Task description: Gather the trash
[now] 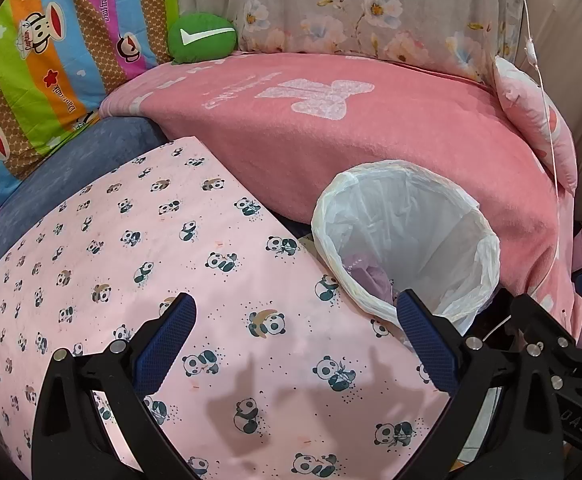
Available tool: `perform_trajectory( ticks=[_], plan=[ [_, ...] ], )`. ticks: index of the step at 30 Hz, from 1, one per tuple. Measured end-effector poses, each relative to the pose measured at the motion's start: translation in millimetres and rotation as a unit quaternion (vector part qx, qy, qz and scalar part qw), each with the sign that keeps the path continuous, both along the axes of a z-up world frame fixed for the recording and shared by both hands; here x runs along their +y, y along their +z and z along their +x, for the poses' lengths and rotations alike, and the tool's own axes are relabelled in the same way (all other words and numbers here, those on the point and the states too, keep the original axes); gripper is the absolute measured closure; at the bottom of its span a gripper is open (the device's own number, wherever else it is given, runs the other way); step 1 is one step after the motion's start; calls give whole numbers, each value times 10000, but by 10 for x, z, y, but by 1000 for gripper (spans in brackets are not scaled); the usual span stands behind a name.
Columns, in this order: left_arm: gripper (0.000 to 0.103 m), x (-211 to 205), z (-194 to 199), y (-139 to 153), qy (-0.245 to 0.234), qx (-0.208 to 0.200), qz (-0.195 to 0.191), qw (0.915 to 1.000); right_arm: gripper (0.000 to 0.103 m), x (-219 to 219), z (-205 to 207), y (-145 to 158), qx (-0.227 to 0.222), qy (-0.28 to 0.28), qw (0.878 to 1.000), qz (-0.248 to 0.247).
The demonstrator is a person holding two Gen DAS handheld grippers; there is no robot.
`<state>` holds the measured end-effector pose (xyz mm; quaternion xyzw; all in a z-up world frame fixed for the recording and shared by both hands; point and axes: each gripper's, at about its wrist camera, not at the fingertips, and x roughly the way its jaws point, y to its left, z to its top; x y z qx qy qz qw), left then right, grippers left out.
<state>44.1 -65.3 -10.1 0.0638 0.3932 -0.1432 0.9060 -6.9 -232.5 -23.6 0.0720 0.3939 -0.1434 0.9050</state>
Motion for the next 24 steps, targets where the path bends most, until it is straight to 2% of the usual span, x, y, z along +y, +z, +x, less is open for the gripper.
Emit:
perform_trajectory(
  ticks=[24],
  plan=[
    [7,332,8,17,218,22,-165,9996,5,227,31,101,8,70,9999,-143]
  ],
)
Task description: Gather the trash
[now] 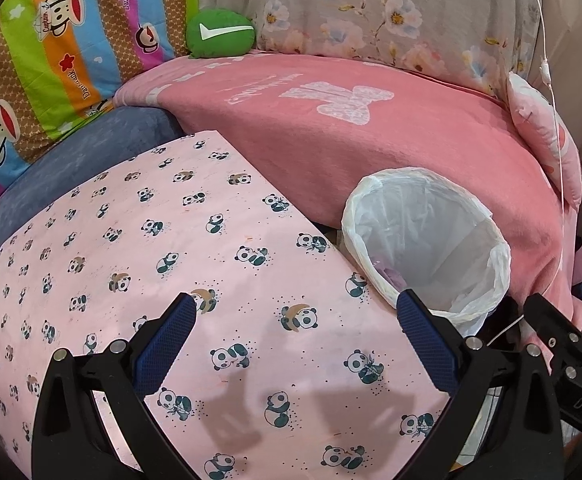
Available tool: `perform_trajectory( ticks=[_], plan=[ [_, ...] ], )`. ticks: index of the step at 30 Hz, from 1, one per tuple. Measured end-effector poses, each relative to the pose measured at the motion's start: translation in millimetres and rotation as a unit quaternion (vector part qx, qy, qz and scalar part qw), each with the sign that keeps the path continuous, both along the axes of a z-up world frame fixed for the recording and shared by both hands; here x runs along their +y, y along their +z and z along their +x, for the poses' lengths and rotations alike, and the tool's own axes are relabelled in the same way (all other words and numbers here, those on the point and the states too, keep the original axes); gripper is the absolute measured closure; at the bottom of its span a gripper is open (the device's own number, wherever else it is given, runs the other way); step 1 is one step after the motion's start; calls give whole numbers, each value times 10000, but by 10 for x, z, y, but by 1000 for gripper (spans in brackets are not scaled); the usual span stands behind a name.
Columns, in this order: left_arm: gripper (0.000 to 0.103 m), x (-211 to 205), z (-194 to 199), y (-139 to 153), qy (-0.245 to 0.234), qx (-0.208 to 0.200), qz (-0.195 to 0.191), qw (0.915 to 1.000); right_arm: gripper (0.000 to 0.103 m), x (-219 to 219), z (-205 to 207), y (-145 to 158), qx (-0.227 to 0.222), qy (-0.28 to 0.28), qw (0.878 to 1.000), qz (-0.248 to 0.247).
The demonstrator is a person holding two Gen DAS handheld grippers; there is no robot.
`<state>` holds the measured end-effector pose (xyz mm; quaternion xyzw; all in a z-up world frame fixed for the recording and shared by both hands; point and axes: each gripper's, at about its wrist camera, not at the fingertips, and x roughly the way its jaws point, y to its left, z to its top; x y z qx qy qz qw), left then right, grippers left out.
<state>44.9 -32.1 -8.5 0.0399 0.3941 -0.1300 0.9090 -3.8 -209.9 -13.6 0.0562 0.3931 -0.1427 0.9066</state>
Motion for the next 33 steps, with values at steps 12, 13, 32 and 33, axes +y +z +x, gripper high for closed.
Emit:
perform_trajectory(
  ticks=[12,13,32,33],
  plan=[
    [7,151,-10,10,72,4,-81,9999,5,165,16,29,10,90,9999,-62],
    [7,163,-10,8,81,9,-91,9999,5,181,17,30,12,100,9999,-65],
    [7,173,-41,-11,42,22,-86,10000,5,302,13,47,11,111,9998,-142],
    [7,152,-43,-9,19,22,-89,10000,5,299,12,48,10,104,9998,-141]
  ],
)
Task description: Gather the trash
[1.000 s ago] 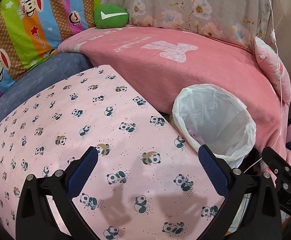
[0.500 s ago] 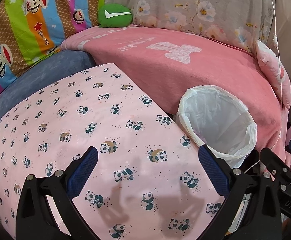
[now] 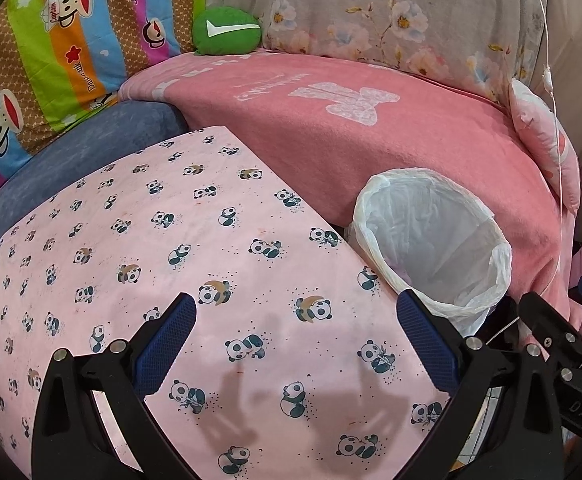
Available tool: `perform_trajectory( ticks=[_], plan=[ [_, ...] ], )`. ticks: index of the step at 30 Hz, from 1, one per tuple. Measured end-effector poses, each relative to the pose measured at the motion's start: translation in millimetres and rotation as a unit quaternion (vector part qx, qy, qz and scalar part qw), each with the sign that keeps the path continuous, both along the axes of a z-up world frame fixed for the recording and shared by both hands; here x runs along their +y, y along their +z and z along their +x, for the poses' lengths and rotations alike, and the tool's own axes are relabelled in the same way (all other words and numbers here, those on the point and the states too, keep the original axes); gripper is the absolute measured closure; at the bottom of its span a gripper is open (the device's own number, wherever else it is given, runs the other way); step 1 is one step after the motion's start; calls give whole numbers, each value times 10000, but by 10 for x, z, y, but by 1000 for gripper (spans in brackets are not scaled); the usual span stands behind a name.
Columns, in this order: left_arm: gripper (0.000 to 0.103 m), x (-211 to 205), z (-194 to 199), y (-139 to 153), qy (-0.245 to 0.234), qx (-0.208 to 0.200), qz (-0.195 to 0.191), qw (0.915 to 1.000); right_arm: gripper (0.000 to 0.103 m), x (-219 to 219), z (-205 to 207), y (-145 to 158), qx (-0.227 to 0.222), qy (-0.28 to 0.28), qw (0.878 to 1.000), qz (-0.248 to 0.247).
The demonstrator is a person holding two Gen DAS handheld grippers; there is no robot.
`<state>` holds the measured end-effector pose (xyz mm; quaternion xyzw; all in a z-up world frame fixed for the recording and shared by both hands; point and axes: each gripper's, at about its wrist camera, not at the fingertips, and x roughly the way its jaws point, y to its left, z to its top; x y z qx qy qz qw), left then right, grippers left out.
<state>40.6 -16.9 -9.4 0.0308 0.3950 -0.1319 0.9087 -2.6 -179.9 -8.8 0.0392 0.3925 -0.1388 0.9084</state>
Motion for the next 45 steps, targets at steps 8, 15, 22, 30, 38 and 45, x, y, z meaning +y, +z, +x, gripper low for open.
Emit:
perform_trajectory(
  ticks=[8,15,22,30,38,45],
  plan=[
    [7,-158,9,8,-142,-20,93,9999,5,-124,-17,-5,-8,-96,9999,62],
    [7,-257,22,19,-216,-50,156,9996,5,-211,-20,-19,-37,-154,9998,108],
    [7,-348,29,33,-297,-66,181,9994,5,-252,-27,-12,-66,-159,9998,129],
    [7,-386,63,29,-230,8,182,9996,5,-310,-28,6,-101,-255,9995,142],
    [7,-525,87,24,-317,-17,197,9993,5,-421,-19,-24,-90,-313,9994,105],
    [7,-604,164,-69,-257,195,212,9993,5,-542,-11,-62,-63,-329,9993,140]
  ],
)
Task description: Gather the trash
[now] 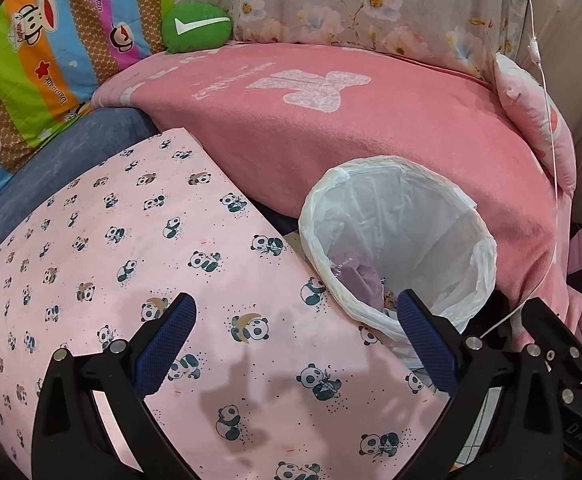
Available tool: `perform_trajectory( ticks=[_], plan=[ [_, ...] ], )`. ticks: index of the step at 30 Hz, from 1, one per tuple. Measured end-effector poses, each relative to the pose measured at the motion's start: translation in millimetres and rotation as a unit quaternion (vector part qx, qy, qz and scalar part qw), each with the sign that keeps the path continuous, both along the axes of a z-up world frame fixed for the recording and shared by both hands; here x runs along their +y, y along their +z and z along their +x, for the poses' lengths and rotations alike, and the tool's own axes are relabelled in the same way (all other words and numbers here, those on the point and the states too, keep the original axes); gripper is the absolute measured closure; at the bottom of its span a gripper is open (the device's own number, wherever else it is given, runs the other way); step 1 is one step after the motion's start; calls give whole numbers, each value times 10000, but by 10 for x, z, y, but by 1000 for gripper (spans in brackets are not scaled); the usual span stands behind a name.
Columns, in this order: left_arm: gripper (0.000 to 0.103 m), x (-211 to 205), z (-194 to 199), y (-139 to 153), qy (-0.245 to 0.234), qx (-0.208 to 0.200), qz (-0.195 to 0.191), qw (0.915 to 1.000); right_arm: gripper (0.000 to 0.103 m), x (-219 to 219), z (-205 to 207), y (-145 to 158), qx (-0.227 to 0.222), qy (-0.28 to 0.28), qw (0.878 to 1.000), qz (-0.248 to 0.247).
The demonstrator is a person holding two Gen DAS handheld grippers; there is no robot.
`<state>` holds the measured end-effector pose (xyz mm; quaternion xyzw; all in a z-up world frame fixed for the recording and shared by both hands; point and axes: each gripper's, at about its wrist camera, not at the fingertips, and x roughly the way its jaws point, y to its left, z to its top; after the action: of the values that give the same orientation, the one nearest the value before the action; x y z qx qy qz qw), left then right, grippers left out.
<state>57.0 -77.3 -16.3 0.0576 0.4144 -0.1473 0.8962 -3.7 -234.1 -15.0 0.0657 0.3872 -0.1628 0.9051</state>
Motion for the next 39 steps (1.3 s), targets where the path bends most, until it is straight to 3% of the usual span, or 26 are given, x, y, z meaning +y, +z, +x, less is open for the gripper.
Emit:
perform_trajectory(
  ticks=[39],
  plan=[
    [7,-145,7,10,-10,-117,246,9996,5,-146,83,-56,-35,-31,10000,73]
  ],
)
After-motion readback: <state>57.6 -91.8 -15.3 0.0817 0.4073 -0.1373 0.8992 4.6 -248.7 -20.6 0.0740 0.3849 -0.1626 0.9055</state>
